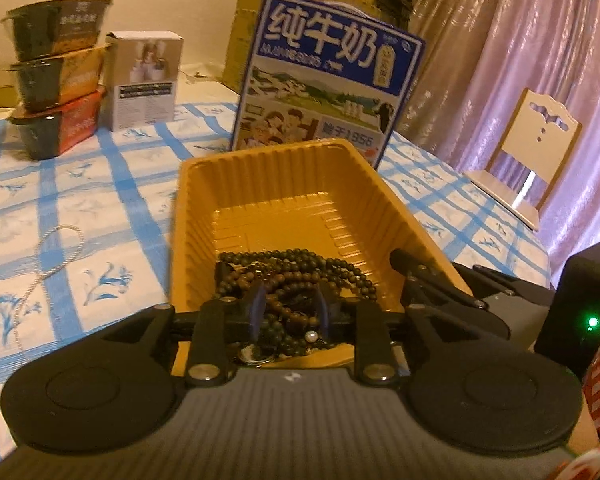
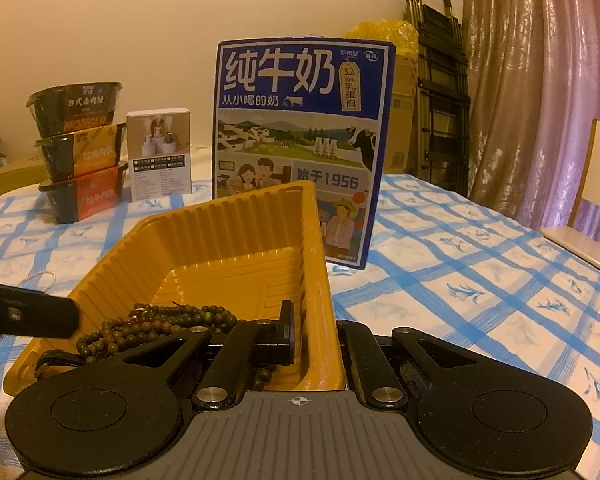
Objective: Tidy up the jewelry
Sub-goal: 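Carry the second earring into the tray and open the left gripper, then grasp the white pearl strand with the left gripper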
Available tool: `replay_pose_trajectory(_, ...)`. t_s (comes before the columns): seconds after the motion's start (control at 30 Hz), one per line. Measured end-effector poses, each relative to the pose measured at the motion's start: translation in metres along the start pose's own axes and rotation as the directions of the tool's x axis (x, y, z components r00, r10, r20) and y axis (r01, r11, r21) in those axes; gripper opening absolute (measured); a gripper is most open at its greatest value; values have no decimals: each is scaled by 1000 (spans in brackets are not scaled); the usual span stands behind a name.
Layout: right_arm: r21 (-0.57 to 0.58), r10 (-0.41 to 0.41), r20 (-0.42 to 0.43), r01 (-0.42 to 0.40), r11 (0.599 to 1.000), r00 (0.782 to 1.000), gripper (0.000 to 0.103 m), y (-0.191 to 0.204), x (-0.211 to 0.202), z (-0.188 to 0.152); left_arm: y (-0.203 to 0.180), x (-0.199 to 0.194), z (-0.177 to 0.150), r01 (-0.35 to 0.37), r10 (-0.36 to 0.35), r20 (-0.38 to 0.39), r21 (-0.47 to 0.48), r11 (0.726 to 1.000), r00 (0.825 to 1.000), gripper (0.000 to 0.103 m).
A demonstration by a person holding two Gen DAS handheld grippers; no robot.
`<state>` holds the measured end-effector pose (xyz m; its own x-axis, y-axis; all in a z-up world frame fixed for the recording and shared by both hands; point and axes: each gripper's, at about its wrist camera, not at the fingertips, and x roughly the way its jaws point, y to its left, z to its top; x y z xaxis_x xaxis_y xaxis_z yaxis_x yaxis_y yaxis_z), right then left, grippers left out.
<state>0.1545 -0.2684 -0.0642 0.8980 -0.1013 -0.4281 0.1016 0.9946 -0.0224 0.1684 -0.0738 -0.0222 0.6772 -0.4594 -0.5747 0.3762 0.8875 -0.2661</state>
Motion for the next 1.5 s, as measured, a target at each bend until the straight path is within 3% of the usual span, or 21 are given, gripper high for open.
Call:
replay_pose_trajectory(0.13, 0, -1, 0, 1, 1000, 1000, 6, 0, 0, 0, 15, -17, -4, -47, 47, 8, -19, 999, 999, 25)
replay_pose_trajectory(0.3, 1, -3, -2, 3, 1000, 1000, 6, -1, -1, -1, 46, -38, -15, -165, 165, -10, -28, 986, 986, 25)
replay_pose_trajectory(0.43, -1, -1, 1, 1, 1000, 1000, 6, -1, -1, 0, 76, -47, -26, -273, 272, -37, -35, 961, 962, 25)
replay_pose_trajectory(0.7, -9, 1, 6, -1, 1000, 1000, 6, 3, -2, 2, 125, -26, -37, -405, 402, -90, -16, 914, 911, 25)
replay_pose_trajectory(0.87, -10, 0, 5, 0, 1000, 1000, 6, 3, -2, 2, 145, -4, -32, -429, 424, -117, -14, 903, 898, 25)
replay_pose_trajectory(1.2, -10, -3, 1, 3, 1000, 1000, 6, 2, 0, 3, 158, 30, -21, -439, 437, -139, 18, 899, 889, 24)
replay_pose_trajectory(1.5, -11, -3, -1, 3, 1000, 1000, 6, 2, 1, 3, 159, 33, -20, -445, 443, -136, 11, 895, 886, 1)
